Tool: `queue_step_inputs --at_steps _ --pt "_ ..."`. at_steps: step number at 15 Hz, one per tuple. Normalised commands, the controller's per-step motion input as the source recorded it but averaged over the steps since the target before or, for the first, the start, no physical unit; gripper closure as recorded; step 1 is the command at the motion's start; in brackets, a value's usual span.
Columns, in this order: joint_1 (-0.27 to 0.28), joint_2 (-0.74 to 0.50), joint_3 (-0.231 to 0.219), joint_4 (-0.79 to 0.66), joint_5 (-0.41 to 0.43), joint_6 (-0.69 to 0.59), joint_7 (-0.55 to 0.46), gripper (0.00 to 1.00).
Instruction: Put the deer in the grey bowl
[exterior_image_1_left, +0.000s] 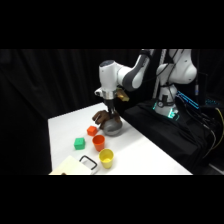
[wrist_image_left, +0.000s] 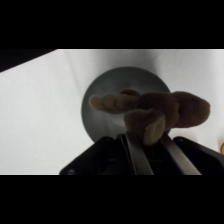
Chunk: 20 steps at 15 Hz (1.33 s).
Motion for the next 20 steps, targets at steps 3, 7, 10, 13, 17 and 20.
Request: queue_step_inputs --at_steps 3,7,10,13,17,20 --pt "0.002 0.12 -0.02 0.08 0.147 0.05 -0.21 0.96" --pt "0.019 -0.03 -0.004 -0.08 0.143 0.06 -0.21 0.59" --pt "0.008 -0.08 0.004 -0.11 0.181 0.06 -0.24 0.45" --pt "0.0 -0.11 0.006 -0.08 0.173 0.01 -0.25 0.19" --pt "0.01 -0.19 -0.002 -0.06 0.096 -0.1 -0.21 0.0" --pt "0.025 -0.37 -0.018 -0.06 0.012 -0.25 -0.12 0.0"
